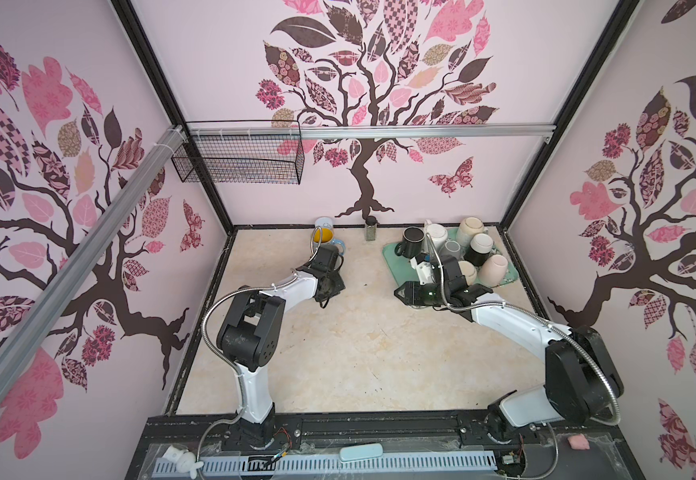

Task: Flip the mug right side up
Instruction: 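Open and lift the left gripper off the grey mug while the right moves, then move the right gripper over the grey mug while the left draws back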

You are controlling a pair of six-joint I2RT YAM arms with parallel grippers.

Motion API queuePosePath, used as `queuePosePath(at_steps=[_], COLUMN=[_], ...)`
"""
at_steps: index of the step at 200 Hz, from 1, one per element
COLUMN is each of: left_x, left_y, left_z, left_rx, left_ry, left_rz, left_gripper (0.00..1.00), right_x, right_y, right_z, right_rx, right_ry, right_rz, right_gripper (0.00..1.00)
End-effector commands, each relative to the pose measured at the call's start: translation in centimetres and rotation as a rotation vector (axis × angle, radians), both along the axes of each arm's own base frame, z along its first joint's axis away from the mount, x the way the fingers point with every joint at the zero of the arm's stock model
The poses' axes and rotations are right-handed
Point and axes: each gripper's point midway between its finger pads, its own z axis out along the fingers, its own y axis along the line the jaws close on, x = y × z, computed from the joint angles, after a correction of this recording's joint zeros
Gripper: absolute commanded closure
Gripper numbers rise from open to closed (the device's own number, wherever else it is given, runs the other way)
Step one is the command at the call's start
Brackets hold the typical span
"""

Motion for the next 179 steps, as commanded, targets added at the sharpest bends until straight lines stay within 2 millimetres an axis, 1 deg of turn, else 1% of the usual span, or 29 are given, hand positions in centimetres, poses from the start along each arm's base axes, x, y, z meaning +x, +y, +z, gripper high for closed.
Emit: queuePosePath(at_steps=[1,36,49,63,79,91,104,129,149,150,157,159,179], left_x=[2.3,2.8,2.7,2.3,1.6,1.1,0.4,-0.6,-1.3,-1.4,-1.7,-1.9,-3.2], left_y=[-1.4,-2.8,-3.0,-2.9,-2.3,-1.6,-0.5,2.6,5.5,5.6,6.6,6.9,8.9], left_z=[1.5,1.8,2.5,3.7,5.5,7.1,8.7,10.7,11.5,11.6,11.9,11.9,12.5], left_rx=[-0.028,-0.057,-0.062,-0.06,-0.043,-0.021,-0.001,-0.01,-0.059,-0.06,-0.064,-0.064,-0.085], left_ry=[-0.062,-0.063,-0.073,-0.092,-0.121,-0.153,-0.182,-0.203,-0.205,-0.205,-0.209,-0.207,-0.209], left_rz=[-0.018,-0.038,-0.051,-0.067,-0.086,-0.087,-0.087,-0.041,0.015,0.017,0.033,0.039,0.071], left_gripper=[0.9,0.91,0.91,0.9,0.88,0.86,0.84,0.81,0.81,0.8,0.8,0.8,0.79], right_x=[0.5,0.5,0.6,0.8,1.0,1.2,1.4,1.9,2.1,2.2,2.2,2.3,2.7], right_y=[0.1,-0.1,0.0,-0.2,-0.2,0.1,1.0,3.9,7.4,7.6,8.8,9.2,12.8], right_z=[1.3,0.9,0.8,0.8,0.9,1.2,1.5,1.7,1.3,1.5,0.9,1.0,0.4], right_rx=[-0.018,-0.031,-0.032,-0.041,-0.068,-0.106,-0.153,-0.224,-0.234,-0.231,-0.239,-0.238,-0.243], right_ry=[-0.041,-0.036,-0.033,-0.035,-0.048,-0.076,-0.106,-0.144,-0.149,-0.154,-0.148,-0.151,-0.15], right_rz=[0.006,0.003,0.002,-0.004,-0.018,-0.015,-0.001,0.037,0.089,0.09,0.111,0.118,0.171], right_gripper=[0.47,0.47,0.47,0.47,0.47,0.48,0.47,0.47,0.47,0.47,0.47,0.47,0.44])
